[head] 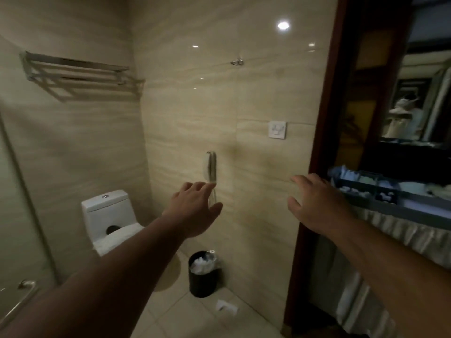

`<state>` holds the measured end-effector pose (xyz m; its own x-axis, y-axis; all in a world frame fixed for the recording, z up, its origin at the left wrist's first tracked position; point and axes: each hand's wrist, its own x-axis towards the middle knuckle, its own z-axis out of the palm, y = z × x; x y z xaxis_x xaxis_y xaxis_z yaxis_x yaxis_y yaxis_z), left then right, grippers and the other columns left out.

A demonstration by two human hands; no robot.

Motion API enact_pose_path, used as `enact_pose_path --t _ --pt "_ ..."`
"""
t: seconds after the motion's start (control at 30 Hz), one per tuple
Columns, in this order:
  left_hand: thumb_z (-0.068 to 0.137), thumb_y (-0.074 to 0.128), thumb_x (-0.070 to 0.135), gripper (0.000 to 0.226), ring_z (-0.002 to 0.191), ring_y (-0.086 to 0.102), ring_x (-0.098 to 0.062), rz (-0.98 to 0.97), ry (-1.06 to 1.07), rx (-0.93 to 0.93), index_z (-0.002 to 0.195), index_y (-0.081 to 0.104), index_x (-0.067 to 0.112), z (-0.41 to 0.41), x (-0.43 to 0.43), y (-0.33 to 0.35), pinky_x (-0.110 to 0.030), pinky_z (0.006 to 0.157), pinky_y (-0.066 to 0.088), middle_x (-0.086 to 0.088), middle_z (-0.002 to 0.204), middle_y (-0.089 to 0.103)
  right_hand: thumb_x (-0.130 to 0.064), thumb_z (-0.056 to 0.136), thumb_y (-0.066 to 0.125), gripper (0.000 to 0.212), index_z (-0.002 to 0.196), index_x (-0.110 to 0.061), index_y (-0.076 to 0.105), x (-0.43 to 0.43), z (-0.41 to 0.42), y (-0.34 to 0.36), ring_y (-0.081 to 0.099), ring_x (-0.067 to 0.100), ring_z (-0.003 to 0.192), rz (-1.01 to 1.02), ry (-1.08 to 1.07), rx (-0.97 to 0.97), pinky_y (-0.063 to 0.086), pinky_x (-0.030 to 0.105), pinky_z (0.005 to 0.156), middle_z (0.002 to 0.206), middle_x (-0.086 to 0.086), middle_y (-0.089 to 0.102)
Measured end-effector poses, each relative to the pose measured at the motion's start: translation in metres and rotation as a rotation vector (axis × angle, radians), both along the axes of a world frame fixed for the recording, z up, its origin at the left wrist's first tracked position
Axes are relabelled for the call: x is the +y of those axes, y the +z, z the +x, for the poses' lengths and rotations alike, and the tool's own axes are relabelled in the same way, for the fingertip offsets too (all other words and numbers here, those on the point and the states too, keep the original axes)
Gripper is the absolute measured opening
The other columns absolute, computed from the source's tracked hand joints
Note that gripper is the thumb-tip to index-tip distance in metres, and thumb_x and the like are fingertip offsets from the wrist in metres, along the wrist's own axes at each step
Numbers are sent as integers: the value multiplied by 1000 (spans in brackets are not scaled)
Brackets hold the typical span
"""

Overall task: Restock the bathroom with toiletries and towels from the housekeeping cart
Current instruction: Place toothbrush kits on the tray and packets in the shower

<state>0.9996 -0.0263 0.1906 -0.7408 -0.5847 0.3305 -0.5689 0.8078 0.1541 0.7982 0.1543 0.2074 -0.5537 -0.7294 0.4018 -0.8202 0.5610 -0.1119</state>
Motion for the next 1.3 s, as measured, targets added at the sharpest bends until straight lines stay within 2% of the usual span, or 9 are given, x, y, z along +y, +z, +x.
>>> enact_pose_path --t 0.2,0.43,0.7,1.03,1.17,1.3 --pt "98 45 56 68 144 29 -26 -23 -106 -40 156 25 26 -92 7 -14 -45 113 35 -1 158 36 -46 98 47 57 150 -24 35 42 -68 -23 42 26 132 10 -124 -19 41 40 105 145 4 42" --pt "99 43 56 67 146 27 -25 17 -307 -28 156 23 28 -189 1 -35 -45 115 34 1 159 33 -44 99 47 51 144 -20 46 72 -129 -29 41 26 130 107 -217 28 38 38 106 143 4 43" --pt "99 43 56 67 147 25 -25 48 -544 -23 156 22 27 -280 -27 -36 -45 116 33 1 160 32 -44 99 47 53 147 -19 42 68 -167 -19 41 27 128 114 -437 46 40 40 103 140 5 45" --pt "100 42 55 68 146 25 -25 55 -697 -15 157 21 25 -342 -46 -35 -46 116 30 0 159 32 -57 96 46 73 154 -21 21 46 -190 -29 35 30 135 160 -639 -23 40 42 107 151 10 32" --pt "100 44 53 66 145 26 -24 86 -734 -17 156 21 27 -366 -41 -42 -44 115 29 0 158 34 -59 96 45 80 157 -22 11 45 -207 -38 27 31 142 175 -661 -75 36 43 111 157 10 24" --pt "100 45 52 66 144 26 -23 98 -750 -42 156 21 28 -392 -32 -51 -44 115 29 2 158 34 -59 97 43 80 158 -27 3 47 -235 -49 26 31 143 171 -632 -110 34 44 113 159 11 22"
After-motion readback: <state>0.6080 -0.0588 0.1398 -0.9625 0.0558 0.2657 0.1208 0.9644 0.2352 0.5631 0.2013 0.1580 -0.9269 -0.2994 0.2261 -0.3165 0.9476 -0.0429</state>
